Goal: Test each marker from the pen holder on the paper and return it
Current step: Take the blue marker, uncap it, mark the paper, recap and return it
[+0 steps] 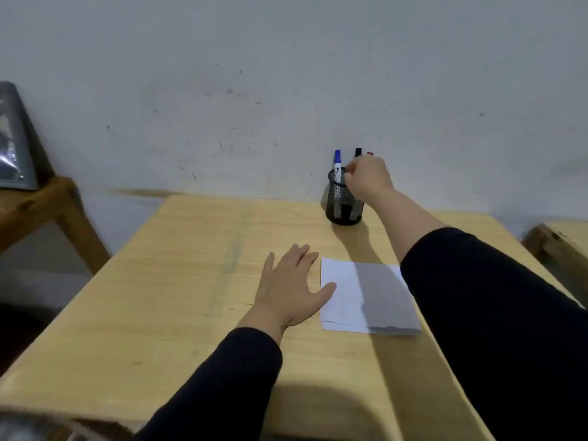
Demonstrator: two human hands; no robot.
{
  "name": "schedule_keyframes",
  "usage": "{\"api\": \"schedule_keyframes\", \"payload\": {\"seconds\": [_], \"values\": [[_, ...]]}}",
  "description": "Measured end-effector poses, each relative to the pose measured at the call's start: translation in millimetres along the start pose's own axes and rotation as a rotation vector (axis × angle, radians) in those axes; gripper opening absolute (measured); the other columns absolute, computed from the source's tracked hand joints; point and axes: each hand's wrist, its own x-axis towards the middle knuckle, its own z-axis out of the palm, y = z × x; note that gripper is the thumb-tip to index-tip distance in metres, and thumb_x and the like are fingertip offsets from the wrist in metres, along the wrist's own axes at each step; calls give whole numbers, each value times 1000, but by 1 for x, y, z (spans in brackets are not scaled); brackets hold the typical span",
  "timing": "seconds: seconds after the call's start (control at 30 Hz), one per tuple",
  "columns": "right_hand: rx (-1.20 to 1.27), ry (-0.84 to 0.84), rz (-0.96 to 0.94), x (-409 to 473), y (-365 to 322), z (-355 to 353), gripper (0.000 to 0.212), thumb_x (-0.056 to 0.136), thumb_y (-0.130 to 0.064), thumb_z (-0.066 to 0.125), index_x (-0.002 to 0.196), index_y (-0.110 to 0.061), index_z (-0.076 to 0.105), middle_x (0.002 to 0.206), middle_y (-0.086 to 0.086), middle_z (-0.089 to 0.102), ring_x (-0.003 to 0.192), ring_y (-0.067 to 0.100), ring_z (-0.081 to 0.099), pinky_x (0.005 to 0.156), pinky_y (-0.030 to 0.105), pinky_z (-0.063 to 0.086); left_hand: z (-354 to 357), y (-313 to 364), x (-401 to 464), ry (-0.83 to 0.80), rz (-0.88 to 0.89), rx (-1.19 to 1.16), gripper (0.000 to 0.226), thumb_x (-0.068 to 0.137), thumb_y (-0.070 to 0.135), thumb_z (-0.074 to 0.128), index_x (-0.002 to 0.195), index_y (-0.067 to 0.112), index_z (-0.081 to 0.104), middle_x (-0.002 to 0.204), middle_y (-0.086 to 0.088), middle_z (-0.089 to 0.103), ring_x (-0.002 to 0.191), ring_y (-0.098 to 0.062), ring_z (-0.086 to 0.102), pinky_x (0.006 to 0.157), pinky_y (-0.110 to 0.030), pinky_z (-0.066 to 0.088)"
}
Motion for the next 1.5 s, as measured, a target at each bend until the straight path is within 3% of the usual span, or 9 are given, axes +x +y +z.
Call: {"api": "schedule_keyframes", "payload": {"seconds": [0.1, 0.23, 0.37, 0.53, 0.67, 0.87, 1.07, 1.33, 1.5], "values": [[-30, -33, 68, 20, -5, 9, 21, 90, -11, 55, 104, 1, 66, 87, 13, 64, 84, 25, 55, 52, 25, 39, 3, -2, 4, 4, 9, 43, 73, 85, 65, 36, 147, 30, 24, 160, 14, 14, 148, -5, 0, 121, -46, -2], [-49, -65, 127, 29, -13, 20, 15, 91, -18, 60, 96, -7, 53, 72, 5, 45, 80, 23, 49, 45, 25, 26, 5, -3, 5, 11, 5, 32, 73, 84, 65, 38, 147, 30, 25, 159, 14, 14, 148, -4, 0, 121, -45, -4], [-55, -25, 132, 30, -14, 25, 25, 91, -16, 60, 108, 2, 60, 95, 14, 58, 81, 26, 53, 51, 28, 36, 6, -4, 6, 20, 7, 41, 74, 83, 66, 38, 146, 30, 25, 159, 14, 14, 148, -5, 0, 120, -45, -5], [192, 170, 63, 28, -25, 1, 28, 93, -16, 54, 116, -2, 64, 115, 18, 66, 102, 31, 64, 84, 34, 51, 3, -3, 5, 12, -4, 40, 73, 83, 65, 38, 146, 30, 24, 159, 15, 13, 148, -4, -1, 120, -45, -5], [241, 265, -55, 14, -41, -44, 29, 91, -17, 54, 116, -8, 65, 104, 12, 71, 90, 22, 63, 74, 20, 42, 0, -1, 2, -10, -3, 49, 73, 84, 65, 37, 147, 30, 23, 160, 14, 12, 148, -4, -1, 120, -45, -5], [384, 172, -98, -39, -34, -65, 27, 89, -18, 55, 114, -14, 65, 85, 6, 61, 87, 31, 70, 80, 43, 55, -2, 4, -1, -24, -6, 60, 73, 87, 63, 35, 149, 27, 22, 160, 11, 14, 149, -8, 4, 121, -45, -1], [303, -100, -94, -107, -3, -50, 23, 94, -13, 53, 112, -11, 68, 82, 4, 62, 71, 19, 67, 48, 4, 39, -40, 21, 8, 335, 63, -112, 55, 97, 37, 43, 147, 21, 26, 151, 2, 37, 136, -18, 40, 110, -38, 33], [201, -180, -228, -129, 10, -40, 24, 92, -12, 56, 109, -18, 72, 97, 9, 57, 83, 26, 61, 76, 29, 44, -75, 35, 26, 388, 281, -177, 20, 94, 24, 53, 107, 17, 65, 97, -3, 65, 90, -22, 58, 79, -41, 48], [267, 212, -159, -136, 8, -38, 21, 88, -17, 61, 107, -14, 70, 100, 5, 65, 95, 19, 58, 85, 33, 46, -80, 45, 28, 497, 145, -412, 14, 92, 14, 55, 95, 15, 69, 83, 1, 64, 78, -19, 56, 71, -33, 45]]}}
